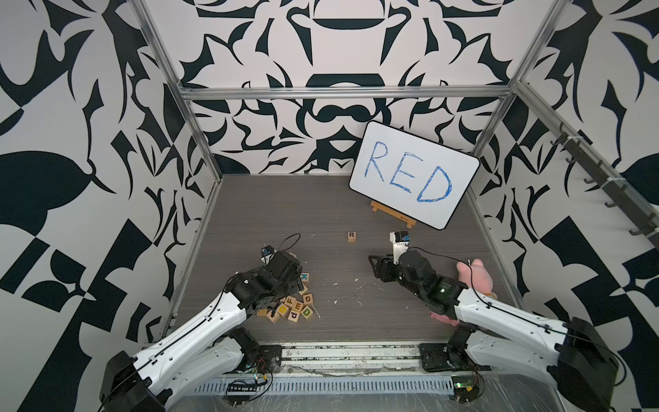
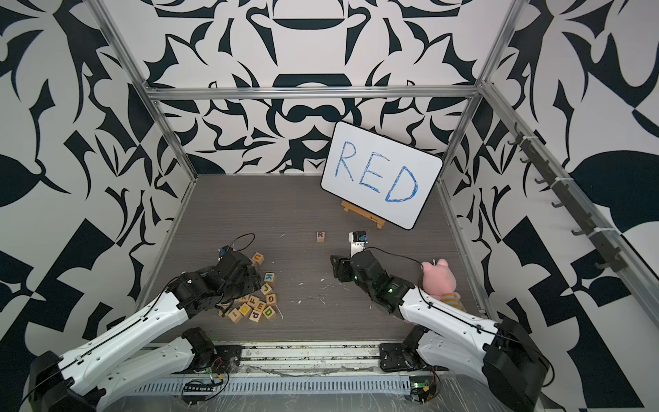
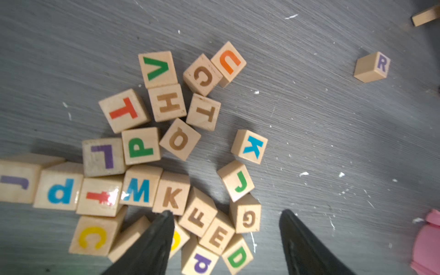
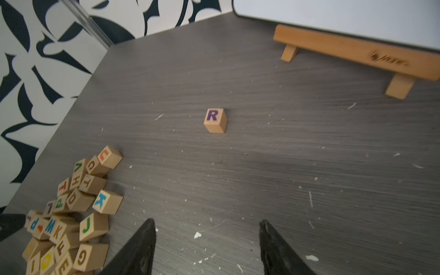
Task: Assemble the uppercase word "red" with letter blocks
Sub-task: Pick up the letter block from the center of the board.
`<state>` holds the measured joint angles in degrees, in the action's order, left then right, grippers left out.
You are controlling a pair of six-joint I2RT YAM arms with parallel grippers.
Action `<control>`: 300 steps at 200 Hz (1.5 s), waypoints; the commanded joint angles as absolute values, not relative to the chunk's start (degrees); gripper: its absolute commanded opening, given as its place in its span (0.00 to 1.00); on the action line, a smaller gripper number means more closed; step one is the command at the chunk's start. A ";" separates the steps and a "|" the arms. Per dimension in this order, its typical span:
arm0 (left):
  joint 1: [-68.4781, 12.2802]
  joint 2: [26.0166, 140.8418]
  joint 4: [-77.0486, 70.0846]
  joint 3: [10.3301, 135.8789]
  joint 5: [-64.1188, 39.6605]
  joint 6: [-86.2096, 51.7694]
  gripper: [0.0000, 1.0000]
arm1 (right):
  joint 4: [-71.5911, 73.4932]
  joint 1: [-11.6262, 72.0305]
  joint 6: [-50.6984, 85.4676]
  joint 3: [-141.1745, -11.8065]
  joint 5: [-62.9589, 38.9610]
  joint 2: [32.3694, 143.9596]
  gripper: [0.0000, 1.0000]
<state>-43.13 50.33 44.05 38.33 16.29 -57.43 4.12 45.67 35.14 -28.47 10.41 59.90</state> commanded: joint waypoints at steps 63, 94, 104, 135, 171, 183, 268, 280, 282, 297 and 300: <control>-42.99 51.25 50.89 36.51 10.78 -61.65 0.59 | 7.04 59.83 26.88 -33.25 8.42 68.50 0.67; -43.02 50.54 52.18 37.15 10.36 -61.62 0.50 | 7.33 60.91 22.77 -32.99 6.42 70.21 0.67; -42.95 50.24 52.53 37.44 10.29 -61.97 0.48 | 8.54 60.86 21.82 -32.09 6.87 70.31 0.67; -42.99 49.61 52.17 36.68 9.47 -63.63 0.34 | 15.54 60.91 19.87 -28.16 8.16 70.38 0.67; -43.07 50.29 51.98 36.03 7.34 -64.27 0.21 | 21.28 60.83 15.56 -25.65 9.18 73.16 0.67; -43.13 50.70 52.20 36.30 6.57 -63.92 0.18 | 21.43 60.91 15.20 -25.65 8.54 73.15 0.67; -44.99 54.35 51.23 34.16 4.67 -62.73 0.24 | 23.39 60.91 15.32 -23.31 9.35 70.42 0.67; -45.08 54.58 49.87 33.89 3.81 -62.41 0.31 | 23.55 60.91 14.95 -23.01 9.38 70.01 0.67; -45.09 54.58 49.67 33.85 3.79 -62.41 0.32 | 23.60 60.91 14.94 -23.02 9.46 69.93 0.67; -45.11 54.41 48.14 33.38 3.75 -62.41 0.38 | 23.81 60.85 14.92 -22.94 9.65 70.03 0.67; -45.17 54.40 47.75 33.25 3.72 -62.46 0.39 | 23.73 60.90 14.91 -22.98 9.67 70.01 0.67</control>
